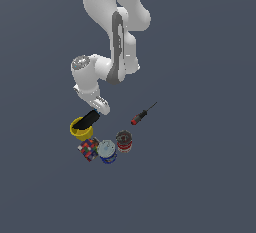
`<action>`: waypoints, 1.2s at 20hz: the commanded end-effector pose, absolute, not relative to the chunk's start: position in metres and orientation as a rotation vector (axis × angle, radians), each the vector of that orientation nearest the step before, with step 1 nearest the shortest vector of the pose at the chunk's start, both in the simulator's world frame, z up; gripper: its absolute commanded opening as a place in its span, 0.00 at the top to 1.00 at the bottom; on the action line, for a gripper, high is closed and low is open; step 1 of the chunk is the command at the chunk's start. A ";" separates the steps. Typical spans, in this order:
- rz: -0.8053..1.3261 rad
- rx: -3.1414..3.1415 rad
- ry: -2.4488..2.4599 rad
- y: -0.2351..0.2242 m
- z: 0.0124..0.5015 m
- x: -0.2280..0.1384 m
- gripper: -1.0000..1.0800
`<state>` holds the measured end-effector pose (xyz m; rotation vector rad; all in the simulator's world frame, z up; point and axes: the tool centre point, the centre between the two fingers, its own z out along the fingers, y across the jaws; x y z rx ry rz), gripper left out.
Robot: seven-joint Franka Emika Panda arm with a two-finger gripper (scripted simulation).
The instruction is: Pick up a designated object from a clutter of objects.
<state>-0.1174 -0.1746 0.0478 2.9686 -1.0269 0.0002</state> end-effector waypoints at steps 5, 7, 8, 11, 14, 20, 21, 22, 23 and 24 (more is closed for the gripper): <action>0.000 2.968 -1.027 -0.175 0.047 -0.117 1.00; 0.000 2.968 -1.027 -0.175 0.047 -0.117 1.00; 0.000 2.968 -1.027 -0.175 0.047 -0.117 1.00; 0.000 2.968 -1.028 -0.175 0.048 -0.117 1.00; 0.000 2.968 -1.028 -0.174 0.053 -0.115 1.00; 0.000 2.968 -1.029 -0.168 0.075 -0.105 1.00; 0.000 2.967 -1.029 -0.166 0.080 -0.102 1.00; 0.000 2.967 -1.029 -0.165 0.085 -0.100 1.00; 0.000 2.967 -1.029 -0.164 0.091 -0.097 1.00; 0.000 2.966 -1.029 -0.162 0.098 -0.094 1.00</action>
